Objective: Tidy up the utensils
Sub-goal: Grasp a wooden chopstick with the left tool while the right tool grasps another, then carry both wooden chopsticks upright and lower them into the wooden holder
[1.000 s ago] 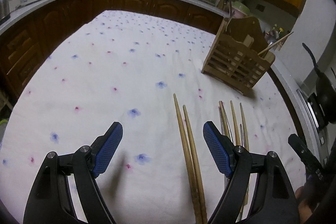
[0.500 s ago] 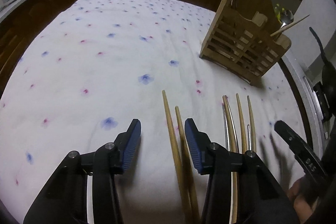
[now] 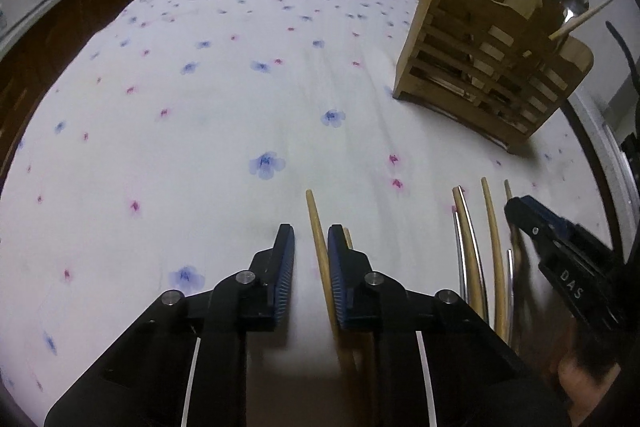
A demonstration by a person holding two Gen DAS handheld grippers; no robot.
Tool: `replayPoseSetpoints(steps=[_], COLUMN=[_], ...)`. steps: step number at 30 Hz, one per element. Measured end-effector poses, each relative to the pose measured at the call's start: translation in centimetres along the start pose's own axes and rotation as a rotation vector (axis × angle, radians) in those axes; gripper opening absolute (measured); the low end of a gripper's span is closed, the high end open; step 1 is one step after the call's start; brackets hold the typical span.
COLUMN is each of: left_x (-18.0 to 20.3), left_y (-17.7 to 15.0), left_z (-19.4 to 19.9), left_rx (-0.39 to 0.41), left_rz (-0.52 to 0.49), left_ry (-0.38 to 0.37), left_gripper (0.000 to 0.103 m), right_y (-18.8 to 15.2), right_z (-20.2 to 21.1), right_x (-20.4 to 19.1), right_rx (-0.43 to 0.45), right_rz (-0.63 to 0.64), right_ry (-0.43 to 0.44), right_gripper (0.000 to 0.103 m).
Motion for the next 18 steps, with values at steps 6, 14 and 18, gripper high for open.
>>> replayPoseSetpoints(steps=[6,14,18], left_x=[0.2,-0.4,-0.4], left_y=[0.1,-0.3,0.2], left_z=[0.0,2.7,6.4], left_rx=[0.019,0.048,0.117], left_rz=[-0.031,0.026,0.053], left_ry=[0.011,-0.067,-0.122], left_gripper=[0.007,0.005,0.005], right_y=[0.1,0.3,0.8], right_z=[-0.4,1.6,4.9], right_x=[-0.9,-0.7,-0.8], right_rx=[0.007,0.026,0.08], right_rz=[0.085,-0.014,-0.047], right_ry=[-0.06,0.05,0.107], right_gripper=[0.008,0.005,0.005])
Point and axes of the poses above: each gripper's, at about its wrist camera, not at the fingertips, and z roughly against the way its jaws point, x to its right, y to its top, the point moved 10 cm from there along -z, roughly the way its jaws point, and after that the axes turned 1 degree about -y, right-handed, at the moved point
